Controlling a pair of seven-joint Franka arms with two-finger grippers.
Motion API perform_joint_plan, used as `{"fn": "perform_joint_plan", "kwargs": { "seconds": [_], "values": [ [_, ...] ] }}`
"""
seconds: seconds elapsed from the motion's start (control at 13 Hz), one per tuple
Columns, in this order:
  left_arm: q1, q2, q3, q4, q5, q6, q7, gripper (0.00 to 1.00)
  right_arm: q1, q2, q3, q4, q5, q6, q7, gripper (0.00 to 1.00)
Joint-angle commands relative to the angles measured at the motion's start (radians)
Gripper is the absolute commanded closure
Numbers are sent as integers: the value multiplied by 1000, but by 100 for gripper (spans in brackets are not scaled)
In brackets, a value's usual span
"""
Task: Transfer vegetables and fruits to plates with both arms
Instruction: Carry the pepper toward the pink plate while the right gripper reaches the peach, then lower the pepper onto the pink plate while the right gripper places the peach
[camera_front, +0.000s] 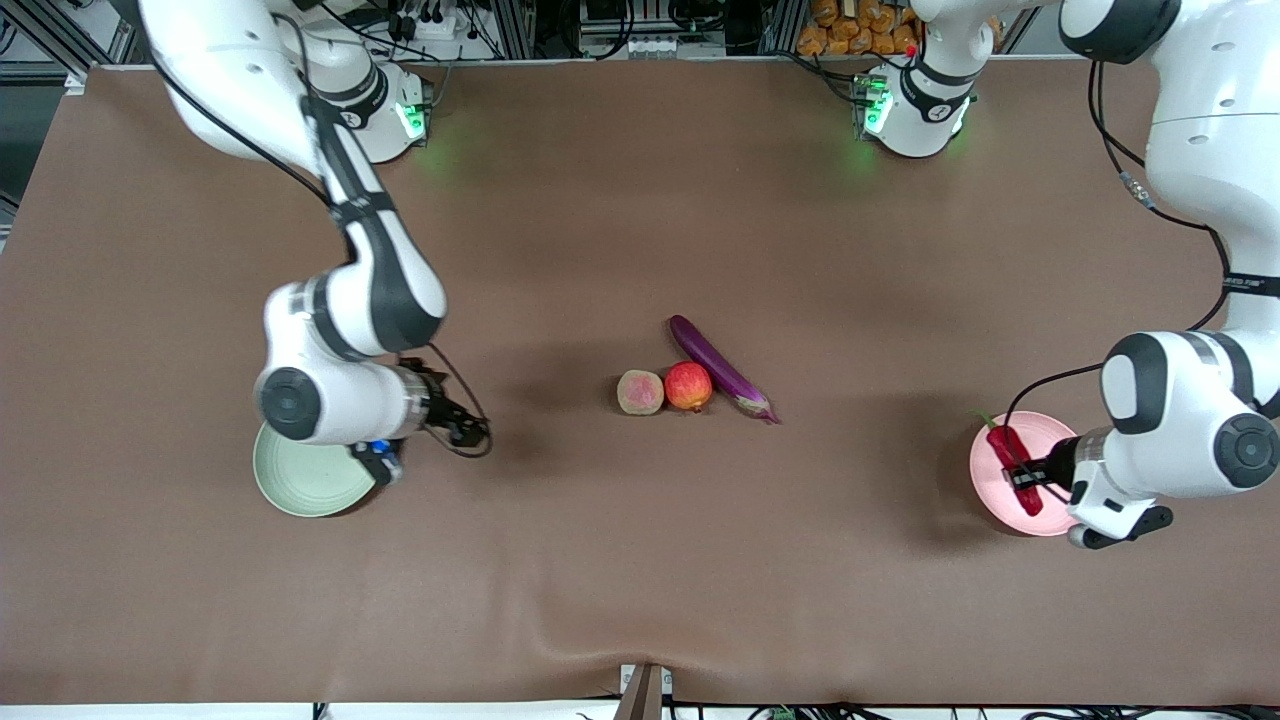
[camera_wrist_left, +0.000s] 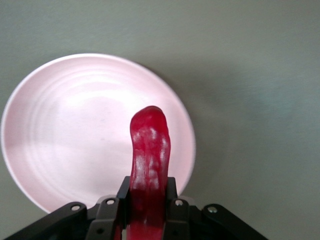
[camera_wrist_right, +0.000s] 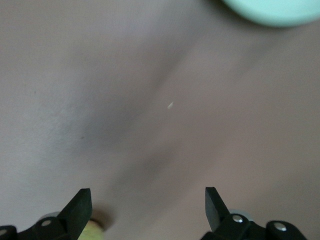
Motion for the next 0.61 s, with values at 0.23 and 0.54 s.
{"fn": "perform_joint_plan", "kwargs": {
  "seconds": [0.23, 0.54],
  "values": [
    [61, 11, -17, -66, 20, 79, 10, 100, 89, 84, -8, 18, 206, 201, 202, 0],
    [58, 25, -17, -61, 20, 82, 9, 100, 176, 122, -8, 29, 206, 304, 373, 0]
  ]
}}
